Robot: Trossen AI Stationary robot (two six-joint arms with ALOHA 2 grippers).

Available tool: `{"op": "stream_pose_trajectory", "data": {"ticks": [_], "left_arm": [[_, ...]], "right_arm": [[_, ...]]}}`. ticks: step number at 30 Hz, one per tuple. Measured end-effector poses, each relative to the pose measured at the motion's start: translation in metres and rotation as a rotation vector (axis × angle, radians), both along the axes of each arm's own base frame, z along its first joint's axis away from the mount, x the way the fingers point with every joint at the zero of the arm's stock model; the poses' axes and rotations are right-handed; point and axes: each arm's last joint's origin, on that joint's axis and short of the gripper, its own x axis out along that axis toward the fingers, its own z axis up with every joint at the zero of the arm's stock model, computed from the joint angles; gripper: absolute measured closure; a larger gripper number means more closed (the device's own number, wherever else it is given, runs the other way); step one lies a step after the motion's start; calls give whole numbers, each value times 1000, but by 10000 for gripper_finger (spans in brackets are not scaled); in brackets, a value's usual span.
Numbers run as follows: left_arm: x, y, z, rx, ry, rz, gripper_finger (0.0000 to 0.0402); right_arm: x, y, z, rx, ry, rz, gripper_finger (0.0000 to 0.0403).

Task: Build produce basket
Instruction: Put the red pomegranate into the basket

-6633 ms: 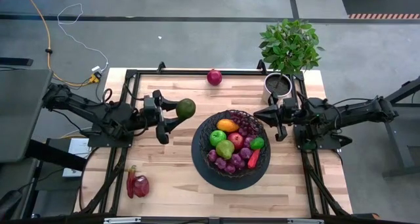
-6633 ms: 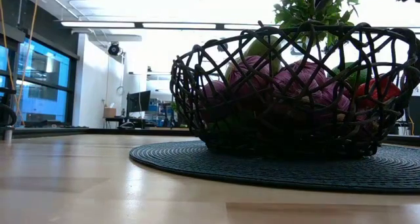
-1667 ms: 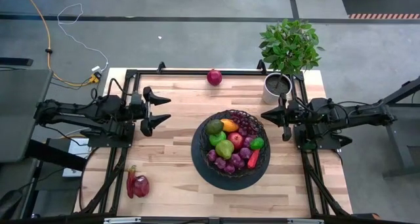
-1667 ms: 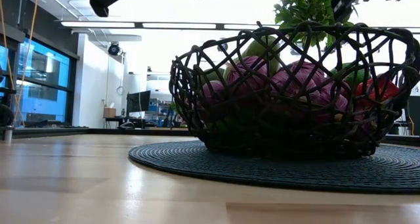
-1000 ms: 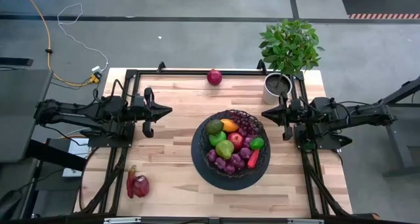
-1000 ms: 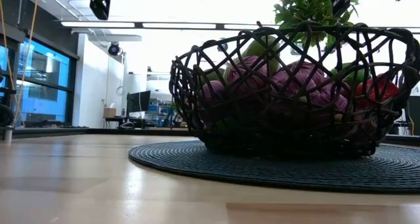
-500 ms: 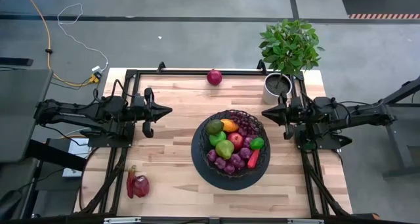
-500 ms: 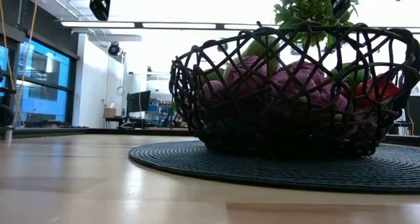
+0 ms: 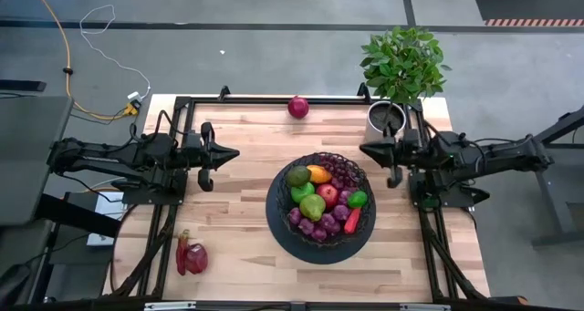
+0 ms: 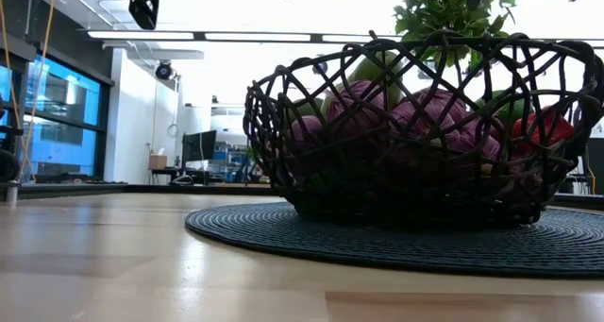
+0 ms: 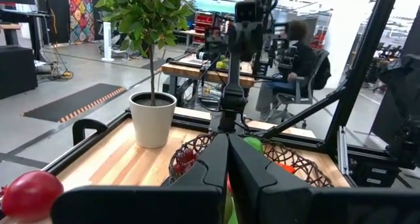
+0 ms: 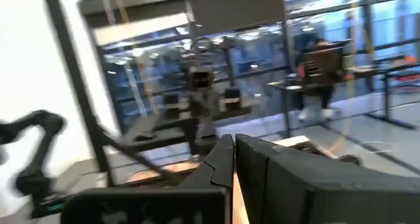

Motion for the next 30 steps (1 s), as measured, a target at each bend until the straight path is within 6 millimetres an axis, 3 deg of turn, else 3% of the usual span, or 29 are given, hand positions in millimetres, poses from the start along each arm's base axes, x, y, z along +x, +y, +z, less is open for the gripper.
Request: {"op": "stream_pose_trajectory", "data": {"ticks": [8,14,19,24,30], "left_arm": [[0,0,0,-24,-6,1,401],[0,0,0,-24,-6,1,401],[0,0,0,-24,-6,2,401],[0,0,0,-24,-6,2,401],[0,0,0,-24,-6,2,401]], "right_arm": [[68,0,33,-103,153,-106,403],[119,-12,37,-91,320,-157,403],[144,-15,37,-93,369,-170,394],[151,-21,31,41,389,-190,332],[154,-39,18,218,442,-234,190]]}}
